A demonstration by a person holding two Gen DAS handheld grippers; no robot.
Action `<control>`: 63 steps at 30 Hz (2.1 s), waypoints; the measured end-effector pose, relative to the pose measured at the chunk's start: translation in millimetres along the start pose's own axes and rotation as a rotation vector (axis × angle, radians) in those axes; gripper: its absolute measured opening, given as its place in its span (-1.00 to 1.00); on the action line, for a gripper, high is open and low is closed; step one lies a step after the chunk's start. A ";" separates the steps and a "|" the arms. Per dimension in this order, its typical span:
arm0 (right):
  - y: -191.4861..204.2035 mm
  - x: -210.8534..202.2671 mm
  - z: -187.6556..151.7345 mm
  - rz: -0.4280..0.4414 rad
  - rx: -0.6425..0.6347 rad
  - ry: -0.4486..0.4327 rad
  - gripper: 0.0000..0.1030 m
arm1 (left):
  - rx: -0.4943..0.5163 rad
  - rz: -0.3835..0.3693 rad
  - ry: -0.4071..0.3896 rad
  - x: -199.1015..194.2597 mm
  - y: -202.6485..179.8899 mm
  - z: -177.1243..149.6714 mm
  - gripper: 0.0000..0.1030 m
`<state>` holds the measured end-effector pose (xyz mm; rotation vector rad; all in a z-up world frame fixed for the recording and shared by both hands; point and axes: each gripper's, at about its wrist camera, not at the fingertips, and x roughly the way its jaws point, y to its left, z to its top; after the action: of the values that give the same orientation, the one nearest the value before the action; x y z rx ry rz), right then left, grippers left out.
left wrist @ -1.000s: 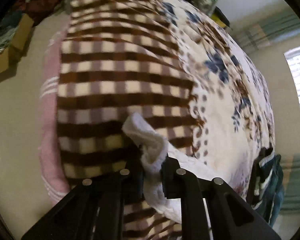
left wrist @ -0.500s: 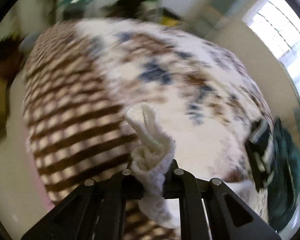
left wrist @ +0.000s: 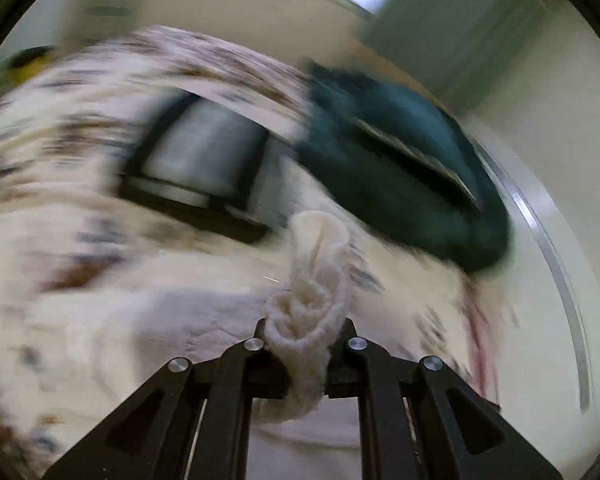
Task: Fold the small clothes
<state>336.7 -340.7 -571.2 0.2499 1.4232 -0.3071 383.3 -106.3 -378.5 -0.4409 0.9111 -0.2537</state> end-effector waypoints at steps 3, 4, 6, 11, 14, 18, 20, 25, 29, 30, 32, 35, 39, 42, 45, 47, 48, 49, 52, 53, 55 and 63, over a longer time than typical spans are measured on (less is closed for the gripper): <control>-46.8 6.4 9.9 -0.012 0.061 0.013 0.98 | 0.088 -0.074 0.111 57.6 -64.0 -23.3 -0.84; -63.3 8.9 12.1 -0.012 0.087 0.021 0.98 | 0.114 -0.086 0.143 71.7 -77.6 -30.9 -0.84; -85.3 13.9 18.2 0.002 0.120 0.035 0.98 | 0.172 -0.093 0.212 102.9 -101.9 -47.9 -0.83; -120.3 16.1 25.1 0.074 0.146 0.049 0.98 | 0.267 -0.052 0.359 149.6 -127.9 -76.0 -0.48; -133.0 5.8 28.7 0.156 0.154 0.041 0.98 | 0.224 -0.041 0.381 143.8 -114.0 -75.6 0.47; -143.2 -11.7 39.4 0.287 0.180 -0.002 0.98 | 0.111 0.060 0.282 102.2 -48.7 -43.5 0.48; -141.6 -11.2 49.7 0.352 0.204 0.005 0.98 | 0.070 0.178 0.234 78.7 -1.5 -32.6 0.48; -115.1 32.2 68.8 0.413 0.242 0.097 0.95 | -0.036 0.436 0.260 68.0 113.7 -25.3 0.48; -93.7 71.8 72.2 0.389 0.240 0.169 -0.55 | -0.072 0.558 0.318 79.6 176.8 -33.3 0.48; -89.0 69.7 72.9 0.365 0.214 0.141 -0.54 | -0.068 0.577 0.328 83.5 187.2 -35.3 0.54; -78.8 66.4 74.9 0.298 0.129 0.092 -0.55 | -0.086 0.555 0.339 88.7 207.1 -39.2 0.66; -76.2 75.5 79.1 0.282 0.094 0.124 -0.54 | -0.098 0.532 0.330 89.7 214.6 -40.6 0.74; -69.3 58.3 84.2 0.239 0.039 0.129 0.17 | -0.109 0.509 0.312 73.8 206.1 -40.1 0.74; -70.3 30.5 78.2 0.235 0.026 0.111 0.49 | -0.045 0.484 0.267 49.6 183.7 -34.1 0.74; -70.1 8.0 73.6 0.257 0.004 0.118 0.84 | 0.044 0.476 0.209 22.3 146.1 -40.6 0.75; -71.9 -1.9 70.9 0.280 -0.027 0.131 0.93 | 0.078 0.476 0.187 8.3 117.8 -50.2 0.75; -73.7 -4.8 69.5 0.291 -0.046 0.139 0.93 | 0.087 0.473 0.181 5.3 105.0 -56.0 0.75; -76.0 -7.3 68.4 0.299 -0.075 0.149 0.93 | 0.095 0.468 0.179 0.6 91.4 -63.6 0.75; -97.2 -15.8 64.0 0.309 -0.160 0.182 0.93 | 0.098 0.435 0.210 -6.8 47.1 -97.1 0.75; -106.1 -16.7 64.9 0.319 -0.186 0.201 0.93 | 0.100 0.415 0.233 -4.5 28.2 -112.9 0.75; -122.9 -17.8 67.3 0.340 -0.232 0.231 0.93 | 0.097 0.403 0.283 -4.7 -10.4 -149.1 0.75; -184.5 -8.8 113.9 0.415 -0.370 0.288 0.93 | 0.034 0.393 0.491 20.0 -118.0 -293.2 0.75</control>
<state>375.8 -552.5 -544.9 0.2857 1.6381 0.3437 155.8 -294.4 -493.3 -0.1582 1.4481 -0.0131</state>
